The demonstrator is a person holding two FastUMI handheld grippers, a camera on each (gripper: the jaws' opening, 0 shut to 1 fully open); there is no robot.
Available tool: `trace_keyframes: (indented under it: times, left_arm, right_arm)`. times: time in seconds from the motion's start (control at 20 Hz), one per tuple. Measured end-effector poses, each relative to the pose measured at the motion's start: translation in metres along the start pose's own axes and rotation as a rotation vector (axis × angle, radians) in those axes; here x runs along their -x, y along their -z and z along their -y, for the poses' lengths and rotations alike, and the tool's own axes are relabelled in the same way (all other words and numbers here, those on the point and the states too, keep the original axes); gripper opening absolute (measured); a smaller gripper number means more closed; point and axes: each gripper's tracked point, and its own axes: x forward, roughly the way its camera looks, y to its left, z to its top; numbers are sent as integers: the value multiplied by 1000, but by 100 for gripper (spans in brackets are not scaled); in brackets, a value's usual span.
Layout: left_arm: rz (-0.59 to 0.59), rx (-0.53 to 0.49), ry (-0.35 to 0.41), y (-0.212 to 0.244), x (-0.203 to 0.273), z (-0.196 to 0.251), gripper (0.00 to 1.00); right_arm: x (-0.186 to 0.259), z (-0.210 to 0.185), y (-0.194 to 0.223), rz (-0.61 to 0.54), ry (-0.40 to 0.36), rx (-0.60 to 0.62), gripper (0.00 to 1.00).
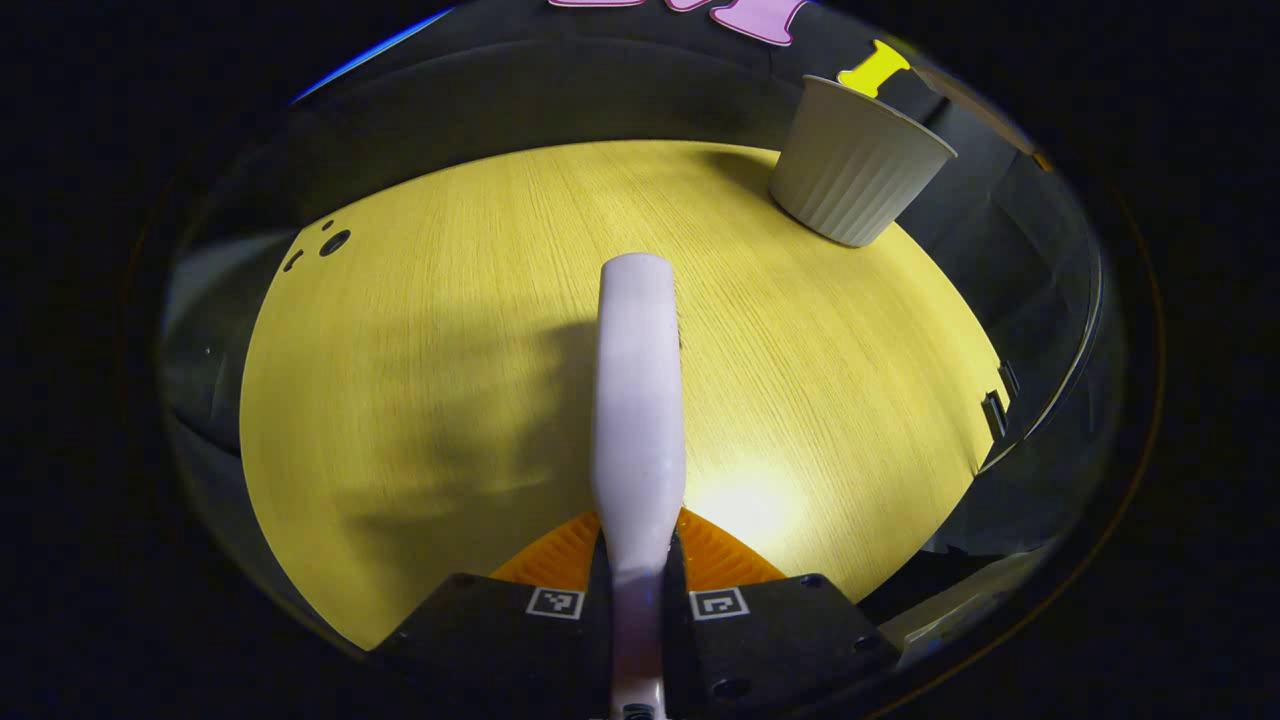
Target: Pick up the small broom and dustpan from the desktop, sweep the trash into the dustpan with the broom, and then empty the trash into the garbage bin.
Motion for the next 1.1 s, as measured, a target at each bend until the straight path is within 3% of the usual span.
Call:
trace_keyframes:
  times: [0.3,0.35,0.4,0.65,0.75,0.8,0.85,1.05,1.1]
  left_arm:
    - [-5,16,-14,1,0,-5,24]
    - [-7,17,-18,1,-1,-6,24]
    - [-10,17,-21,2,-1,-6,24]
    - [-13,14,-36,0,-4,-9,27]
    - [-15,13,-41,-1,-5,-9,24]
    - [-17,15,-41,-1,-6,-9,24]
    - [-20,16,-45,-2,-8,-10,24]
    - [-32,13,-57,0,-11,-9,27]
    - [-33,16,-60,0,-12,-9,24]
  right_arm:
    - [-28,-99,50,31,-114,5,34]
    - [-36,-114,58,23,-127,10,29]
    - [-47,-125,67,16,-129,18,34]
    - [-118,-181,112,-34,-158,35,34]
    - [-149,-199,130,-64,-169,23,34]
    - [-164,-204,138,-76,-167,25,39]
    - [-188,-212,148,-88,-157,32,35]
    - [-241,-239,160,-110,-149,-25,34]
    - [-247,-240,160,-111,-147,-37,39]
